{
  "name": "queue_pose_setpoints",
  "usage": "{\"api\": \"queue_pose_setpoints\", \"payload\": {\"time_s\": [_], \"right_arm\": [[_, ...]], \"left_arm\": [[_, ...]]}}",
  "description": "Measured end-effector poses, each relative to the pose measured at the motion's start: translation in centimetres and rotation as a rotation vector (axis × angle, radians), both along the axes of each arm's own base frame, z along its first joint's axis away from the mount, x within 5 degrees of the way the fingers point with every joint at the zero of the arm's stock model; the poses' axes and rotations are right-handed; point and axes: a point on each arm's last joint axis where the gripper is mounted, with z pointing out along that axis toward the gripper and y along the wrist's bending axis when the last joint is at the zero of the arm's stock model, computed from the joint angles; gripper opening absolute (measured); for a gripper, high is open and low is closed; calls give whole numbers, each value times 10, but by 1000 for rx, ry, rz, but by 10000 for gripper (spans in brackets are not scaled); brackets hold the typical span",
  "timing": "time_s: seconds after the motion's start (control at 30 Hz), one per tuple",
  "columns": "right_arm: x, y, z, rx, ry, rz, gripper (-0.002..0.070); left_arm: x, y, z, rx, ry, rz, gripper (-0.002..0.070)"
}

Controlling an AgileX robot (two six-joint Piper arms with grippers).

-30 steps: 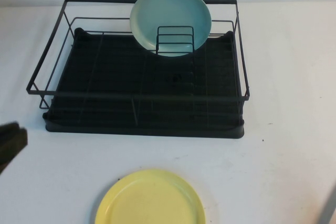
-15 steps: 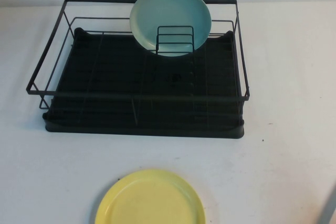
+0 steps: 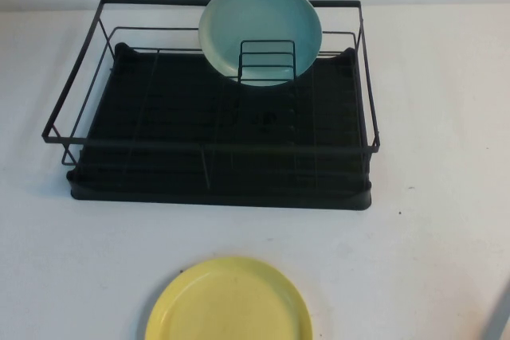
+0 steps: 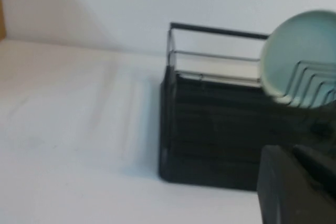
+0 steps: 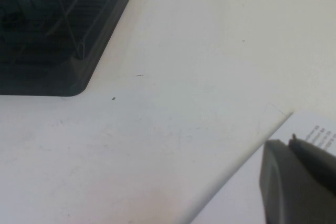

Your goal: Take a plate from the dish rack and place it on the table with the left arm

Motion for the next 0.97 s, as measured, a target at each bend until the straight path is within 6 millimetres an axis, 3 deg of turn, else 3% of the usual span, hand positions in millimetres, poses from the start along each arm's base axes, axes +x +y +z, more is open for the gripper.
{"api": "queue_pose_setpoints", "payload": {"time_s": [0.17, 0.27, 0.97], "right_arm": [[0, 0, 0, 0, 0, 0, -20], [0, 0, 0, 1, 0, 0, -20], [0, 0, 0, 1, 0, 0, -20]], "left_arm": [[9, 3, -47, 34, 90, 33, -1], [9, 3, -57, 31, 158, 36, -1], [7, 0, -61, 70, 197, -23, -1]]}}
